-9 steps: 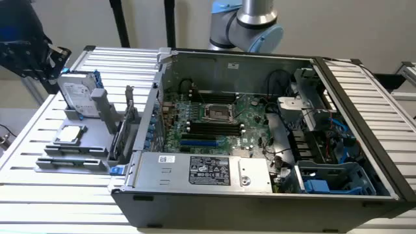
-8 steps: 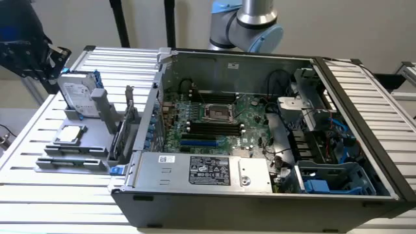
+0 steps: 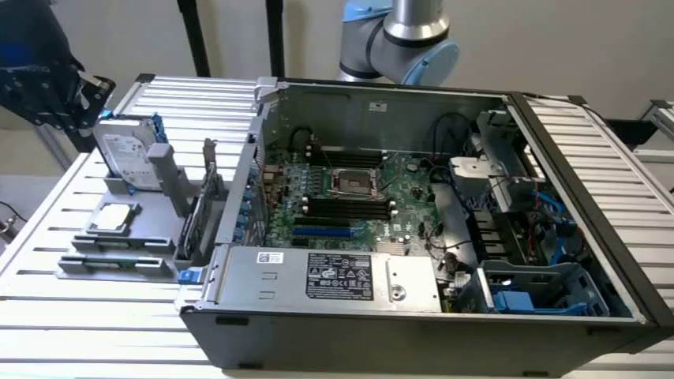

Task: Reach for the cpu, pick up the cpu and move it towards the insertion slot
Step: 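Reach for the cpu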

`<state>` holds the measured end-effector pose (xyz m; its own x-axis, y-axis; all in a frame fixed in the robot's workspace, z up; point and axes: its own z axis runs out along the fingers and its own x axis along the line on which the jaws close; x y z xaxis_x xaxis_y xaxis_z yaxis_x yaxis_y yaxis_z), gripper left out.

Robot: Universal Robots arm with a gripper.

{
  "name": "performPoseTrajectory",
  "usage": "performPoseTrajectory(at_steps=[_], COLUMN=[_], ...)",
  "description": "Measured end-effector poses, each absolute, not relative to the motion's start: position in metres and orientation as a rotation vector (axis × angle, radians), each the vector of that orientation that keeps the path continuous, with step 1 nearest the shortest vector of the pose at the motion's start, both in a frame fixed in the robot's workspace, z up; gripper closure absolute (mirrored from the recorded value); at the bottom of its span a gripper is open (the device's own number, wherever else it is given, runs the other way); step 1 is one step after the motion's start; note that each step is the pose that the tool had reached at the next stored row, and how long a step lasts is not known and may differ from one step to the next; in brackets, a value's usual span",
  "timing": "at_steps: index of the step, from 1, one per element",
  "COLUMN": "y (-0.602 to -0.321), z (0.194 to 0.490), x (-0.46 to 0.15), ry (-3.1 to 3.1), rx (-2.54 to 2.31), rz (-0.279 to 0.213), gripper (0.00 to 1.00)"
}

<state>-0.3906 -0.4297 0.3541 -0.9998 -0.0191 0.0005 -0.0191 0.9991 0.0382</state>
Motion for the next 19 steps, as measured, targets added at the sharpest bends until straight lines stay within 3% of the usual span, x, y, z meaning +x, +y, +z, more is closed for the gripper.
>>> performPoseTrajectory(at_steps=[19], y=[-0.396], z=[0.347], x=[-0.434], ry=[-3.141], rx=[0.03], rz=[-0.06], gripper=[0.89])
